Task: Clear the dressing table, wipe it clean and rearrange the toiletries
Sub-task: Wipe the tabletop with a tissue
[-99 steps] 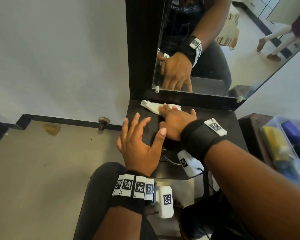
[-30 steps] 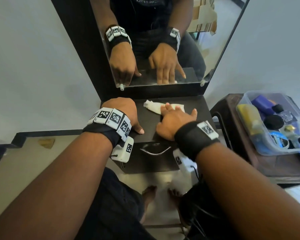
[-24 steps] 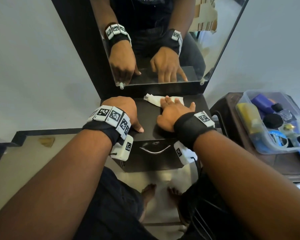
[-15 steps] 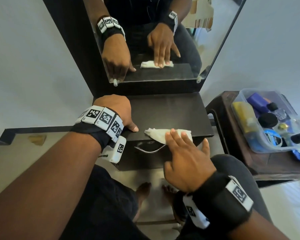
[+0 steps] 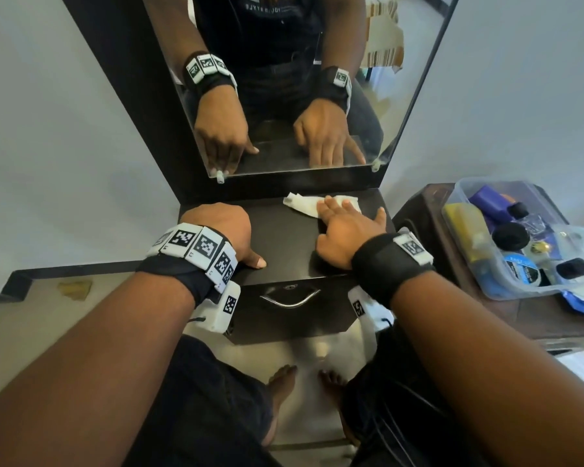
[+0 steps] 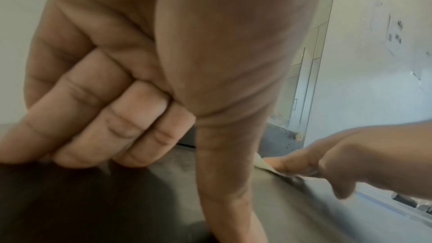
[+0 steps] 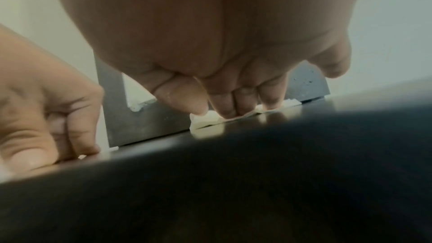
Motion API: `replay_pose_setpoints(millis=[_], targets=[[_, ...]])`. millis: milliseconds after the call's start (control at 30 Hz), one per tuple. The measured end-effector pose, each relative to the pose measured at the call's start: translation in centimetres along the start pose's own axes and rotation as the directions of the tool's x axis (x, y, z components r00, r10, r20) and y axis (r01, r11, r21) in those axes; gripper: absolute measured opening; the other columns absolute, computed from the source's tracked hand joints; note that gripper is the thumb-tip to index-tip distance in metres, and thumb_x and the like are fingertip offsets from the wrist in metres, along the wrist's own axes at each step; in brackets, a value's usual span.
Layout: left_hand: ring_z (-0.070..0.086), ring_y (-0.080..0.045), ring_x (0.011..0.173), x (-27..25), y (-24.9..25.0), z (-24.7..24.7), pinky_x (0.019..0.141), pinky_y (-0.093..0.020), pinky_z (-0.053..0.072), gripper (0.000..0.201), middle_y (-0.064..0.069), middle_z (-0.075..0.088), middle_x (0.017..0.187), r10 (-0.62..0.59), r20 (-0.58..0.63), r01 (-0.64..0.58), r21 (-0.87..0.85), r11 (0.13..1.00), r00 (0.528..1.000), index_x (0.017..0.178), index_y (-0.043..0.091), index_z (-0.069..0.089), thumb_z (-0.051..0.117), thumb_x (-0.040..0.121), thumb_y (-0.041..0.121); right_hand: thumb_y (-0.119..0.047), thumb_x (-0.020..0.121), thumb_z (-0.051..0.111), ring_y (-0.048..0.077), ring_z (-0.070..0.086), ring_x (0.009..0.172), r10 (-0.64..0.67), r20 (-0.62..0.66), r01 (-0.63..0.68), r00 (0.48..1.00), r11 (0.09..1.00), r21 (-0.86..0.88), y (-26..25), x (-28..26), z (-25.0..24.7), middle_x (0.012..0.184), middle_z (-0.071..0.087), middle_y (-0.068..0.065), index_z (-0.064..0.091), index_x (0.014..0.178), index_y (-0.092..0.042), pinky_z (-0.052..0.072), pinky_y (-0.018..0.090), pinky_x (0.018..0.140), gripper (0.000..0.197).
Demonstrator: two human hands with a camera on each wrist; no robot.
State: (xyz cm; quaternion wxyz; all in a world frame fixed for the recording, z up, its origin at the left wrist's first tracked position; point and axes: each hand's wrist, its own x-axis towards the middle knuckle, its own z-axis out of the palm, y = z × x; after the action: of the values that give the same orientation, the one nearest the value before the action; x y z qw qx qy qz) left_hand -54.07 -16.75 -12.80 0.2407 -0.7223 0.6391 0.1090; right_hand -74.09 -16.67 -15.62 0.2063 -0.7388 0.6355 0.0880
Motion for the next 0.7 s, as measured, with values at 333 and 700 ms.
replay_pose_setpoints(millis=[333, 700], targets=[[0.065, -0.024, 0.077, 0.5, 0.0, -0.2, 0.082, -0.041, 0.059, 0.068, -0.003, 0.067, 0.082, 0.023, -0.004, -0.023, 0.037, 0.999, 1.000, 0.081, 0.018, 0.060, 0.083, 0.062, 0.078, -0.044, 0.091, 0.040, 0.016, -0.002, 0.159, -0.017, 0.078, 0.012, 0.997, 0.997, 0.072, 1.4, -10.8, 3.9, 0.173, -0.004, -0.009, 0.004, 0.165, -0.030, -0.004, 0.071, 0.121, 0.083], [0.064, -0.025, 0.080, -0.1, -0.1, 0.3, 0.075, -0.037, 0.053, 0.064, -0.003, 0.066, 0.084, 0.014, -0.010, -0.014, 0.016, 1.000, 1.000, 0.086, 0.018, 0.060, 0.079, 0.070, 0.077, -0.048, 0.082, 0.039, 0.027, 0.029, 0.153, 0.099, -0.034, -0.097, 0.995, 0.994, 0.044, 2.9, 0.4, -1.2, 0.170, 0.023, -0.002, 0.021, 0.162, -0.027, 0.004, 0.074, 0.119, 0.085]])
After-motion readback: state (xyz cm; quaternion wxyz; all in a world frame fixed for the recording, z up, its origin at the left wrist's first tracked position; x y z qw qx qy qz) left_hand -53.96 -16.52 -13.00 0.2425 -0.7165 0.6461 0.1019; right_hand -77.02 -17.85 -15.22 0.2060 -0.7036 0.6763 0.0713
